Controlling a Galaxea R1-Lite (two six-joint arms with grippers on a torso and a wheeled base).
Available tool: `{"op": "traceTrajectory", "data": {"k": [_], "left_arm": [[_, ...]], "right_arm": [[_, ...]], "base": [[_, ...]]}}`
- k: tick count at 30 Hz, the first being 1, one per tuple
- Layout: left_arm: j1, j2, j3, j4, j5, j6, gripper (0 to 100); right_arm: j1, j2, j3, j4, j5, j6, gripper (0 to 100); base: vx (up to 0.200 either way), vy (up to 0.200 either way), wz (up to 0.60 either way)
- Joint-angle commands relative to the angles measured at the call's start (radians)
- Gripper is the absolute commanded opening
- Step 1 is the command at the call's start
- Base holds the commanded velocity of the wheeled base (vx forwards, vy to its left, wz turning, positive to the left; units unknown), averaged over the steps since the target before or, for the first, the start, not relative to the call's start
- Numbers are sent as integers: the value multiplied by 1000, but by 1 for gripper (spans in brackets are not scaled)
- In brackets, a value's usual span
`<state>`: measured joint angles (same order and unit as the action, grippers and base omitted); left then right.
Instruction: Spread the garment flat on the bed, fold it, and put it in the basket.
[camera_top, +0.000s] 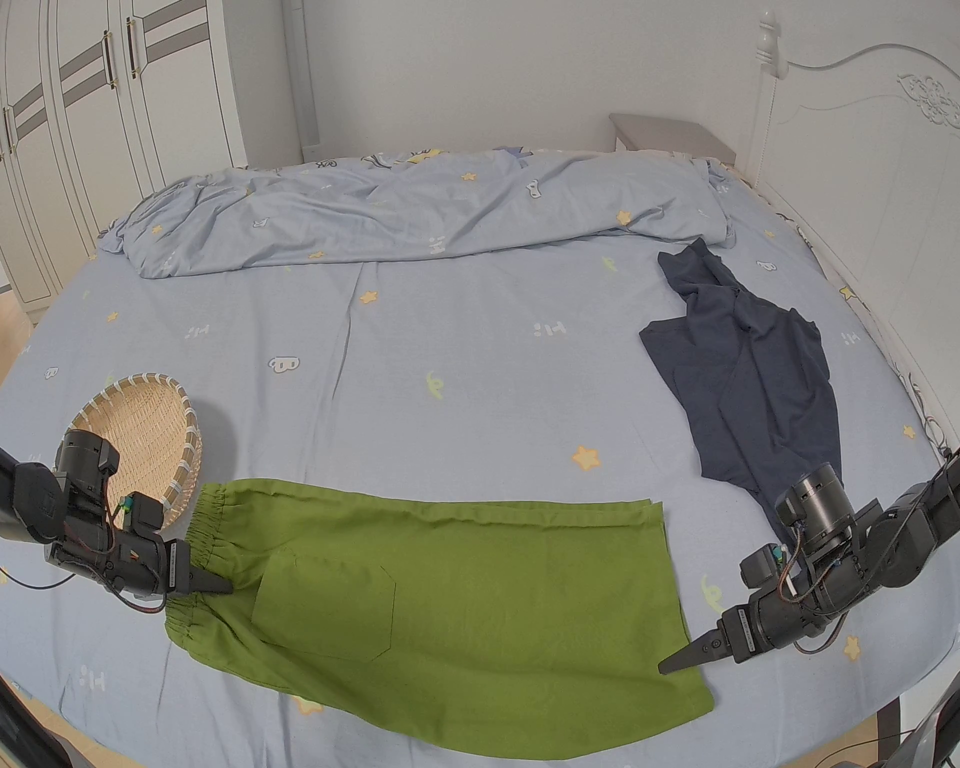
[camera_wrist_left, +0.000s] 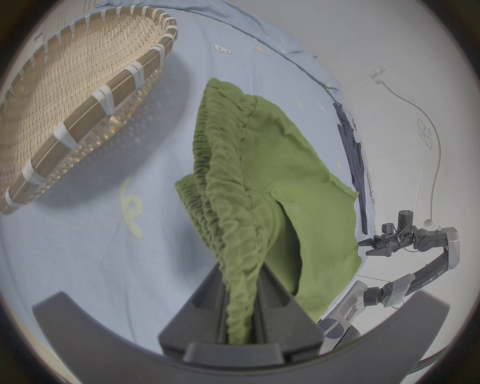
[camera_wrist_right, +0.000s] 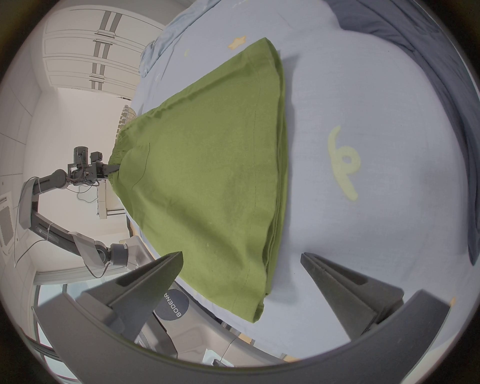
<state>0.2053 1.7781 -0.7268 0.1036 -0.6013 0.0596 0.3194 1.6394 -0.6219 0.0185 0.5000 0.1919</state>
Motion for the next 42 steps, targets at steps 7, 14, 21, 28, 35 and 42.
{"op": "traceTrajectory", "data": {"k": [7,14,21,28,35,42], "left_arm": [[82,-141,-91,100,3,-7,0],[137,-161,-129,148,3,9,0],[109,-184,-131,153,3,11,0],[-70,-299,-243,272,100,-133,0],[-327,-368,-310,352,207,-273,0],[-615,-312,-373,355,428,-417,0]], "right_arm": [[35,-144,-108,-28,-281,-5,100],[47,-148,-133,-28,-319,9,100],[12,-150,-111,-28,-324,4,100],[4,-156,-119,-28,-325,6,100],[3,-153,-121,-29,-324,8,100],[1,-151,-119,-29,-324,8,100]], "base": [[0,0,0],[0,0,0],[0,0,0],[0,0,0],[0,0,0],[0,0,0]]}}
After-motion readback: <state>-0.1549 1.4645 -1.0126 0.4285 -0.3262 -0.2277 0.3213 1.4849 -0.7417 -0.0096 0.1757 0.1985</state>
